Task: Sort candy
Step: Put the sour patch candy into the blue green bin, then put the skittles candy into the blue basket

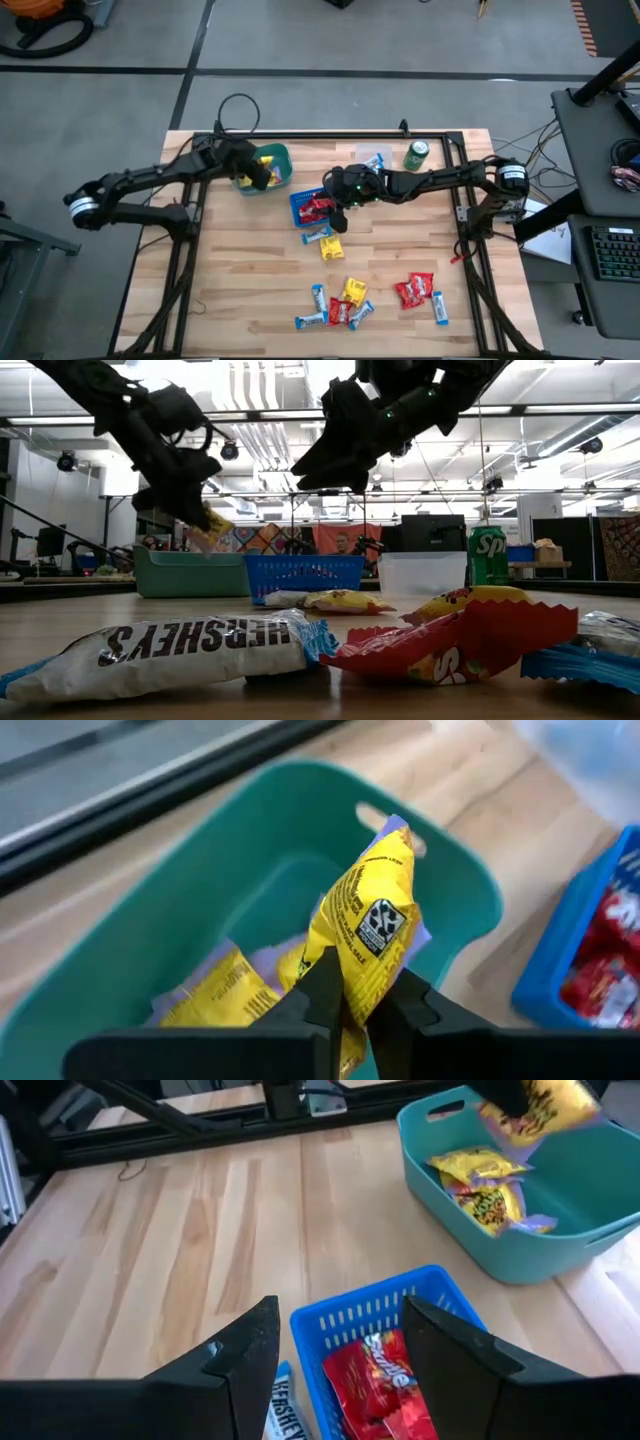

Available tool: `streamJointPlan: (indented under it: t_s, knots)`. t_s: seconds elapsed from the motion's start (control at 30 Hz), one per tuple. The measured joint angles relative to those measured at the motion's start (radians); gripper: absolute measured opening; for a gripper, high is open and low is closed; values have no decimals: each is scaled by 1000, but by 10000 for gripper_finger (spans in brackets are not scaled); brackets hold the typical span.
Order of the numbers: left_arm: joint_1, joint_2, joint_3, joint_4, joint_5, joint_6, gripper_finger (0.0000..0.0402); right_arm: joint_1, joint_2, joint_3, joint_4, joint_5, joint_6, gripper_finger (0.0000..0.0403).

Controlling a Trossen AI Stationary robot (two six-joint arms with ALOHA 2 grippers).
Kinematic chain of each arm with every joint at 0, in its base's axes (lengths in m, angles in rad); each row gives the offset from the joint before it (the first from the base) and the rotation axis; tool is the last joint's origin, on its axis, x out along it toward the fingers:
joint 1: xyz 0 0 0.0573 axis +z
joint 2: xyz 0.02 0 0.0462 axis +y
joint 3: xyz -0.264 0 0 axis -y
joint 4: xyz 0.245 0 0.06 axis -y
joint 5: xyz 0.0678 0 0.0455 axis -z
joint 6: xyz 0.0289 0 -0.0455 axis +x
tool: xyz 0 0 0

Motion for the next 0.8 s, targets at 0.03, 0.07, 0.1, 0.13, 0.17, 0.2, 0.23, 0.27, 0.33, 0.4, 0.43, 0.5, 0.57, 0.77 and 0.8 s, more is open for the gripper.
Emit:
streamJointPlan:
  t_s: [0.03, 0.07, 0.1, 0.13, 0.17, 0.2, 0.23, 0.27, 0.33, 0.4, 0.43, 0.5, 0.57, 0.77, 0.8]
  knots:
    - [0, 9, 0, -2, 1, 7, 25, 0, 0, 0, 0, 0, 0, 201]
    - [-1, 15, 0, -3, 1, 10, 34, 0, 0, 0, 0, 0, 1, 201]
    - [-1, 21, 0, -3, 1, 11, 43, 0, 0, 0, 0, 0, 4, 201]
    - [-1, 26, 0, -5, 1, 13, 52, 0, 0, 0, 0, -1, 8, 201]
    - [-2, 30, 0, -10, 0, 19, 62, 0, 0, 0, 0, -1, 8, 201]
    - [-2, 33, 0, -11, 0, 28, 72, 0, 0, 0, 1, -1, 12, 201]
    - [-2, 33, 0, -10, -7, 37, 81, -2, 0, 0, 2, -1, 21, 201]
    - [-2, 31, 0, -10, -18, 43, 90, -2, 0, 0, 3, -1, 33, 201]
    - [-2, 21, 0, -10, -28, 52, 106, -4, 0, 0, 3, 0, 53, 201]
    - [-5, -2, 0, -10, -5, 56, 119, -4, 0, 0, 2, -1, 82, 201]
    - [-12, -18, 0, -10, 26, 55, 123, -4, 0, 0, 0, -2, 99, 201]
    - [-41, -56, 0, -9, 87, 40, 129, -1, -1, 0, -10, -10, 128, 201]
    - [-98, -102, 0, -9, 106, 1, 129, 6, -3, 0, -20, -35, 163, 201]
    - [-443, -225, -1, 2, -27, -105, 123, 42, -30, 0, -20, -173, 319, 201]
    - [-509, -236, -1, 2, -85, -120, 121, 53, -30, 0, -21, -191, 351, 201]
